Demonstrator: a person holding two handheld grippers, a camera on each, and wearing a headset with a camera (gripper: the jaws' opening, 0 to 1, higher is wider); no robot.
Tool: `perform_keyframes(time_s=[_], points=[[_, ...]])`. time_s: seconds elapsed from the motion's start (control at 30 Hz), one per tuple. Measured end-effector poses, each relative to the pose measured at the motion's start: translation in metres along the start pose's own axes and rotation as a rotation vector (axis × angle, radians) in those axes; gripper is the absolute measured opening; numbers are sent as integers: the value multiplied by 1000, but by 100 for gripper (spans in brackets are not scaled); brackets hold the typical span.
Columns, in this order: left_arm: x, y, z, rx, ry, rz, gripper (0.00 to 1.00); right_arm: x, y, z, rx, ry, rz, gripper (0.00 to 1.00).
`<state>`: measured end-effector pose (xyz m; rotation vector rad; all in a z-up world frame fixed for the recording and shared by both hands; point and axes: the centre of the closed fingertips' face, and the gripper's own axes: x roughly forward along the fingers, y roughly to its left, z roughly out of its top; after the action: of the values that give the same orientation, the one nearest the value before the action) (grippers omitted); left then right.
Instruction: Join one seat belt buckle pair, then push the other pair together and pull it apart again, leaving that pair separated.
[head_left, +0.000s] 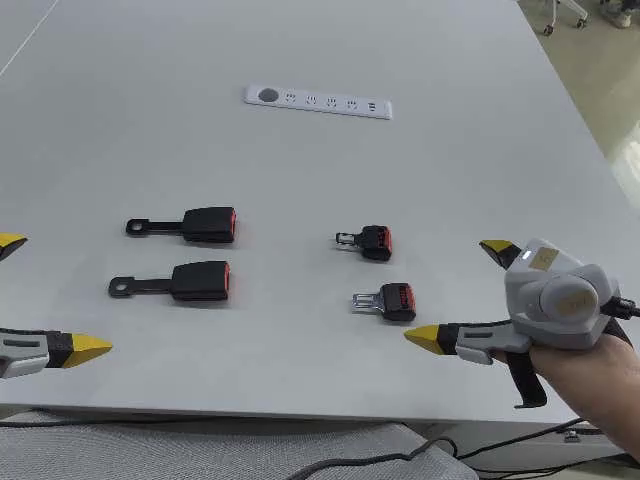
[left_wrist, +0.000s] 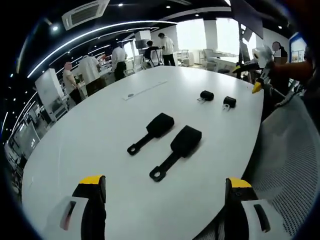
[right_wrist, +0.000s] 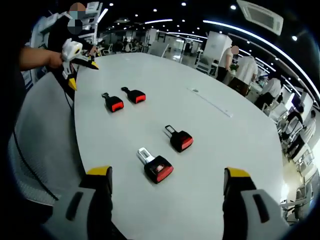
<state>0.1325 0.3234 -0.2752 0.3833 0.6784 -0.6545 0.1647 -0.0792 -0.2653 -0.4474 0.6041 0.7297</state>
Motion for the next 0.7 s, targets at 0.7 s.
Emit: perform_keyframes(time_s=[0.7], points=[[0, 3, 0, 3, 2, 4, 100, 2, -3, 4, -15, -20, -30, 98]])
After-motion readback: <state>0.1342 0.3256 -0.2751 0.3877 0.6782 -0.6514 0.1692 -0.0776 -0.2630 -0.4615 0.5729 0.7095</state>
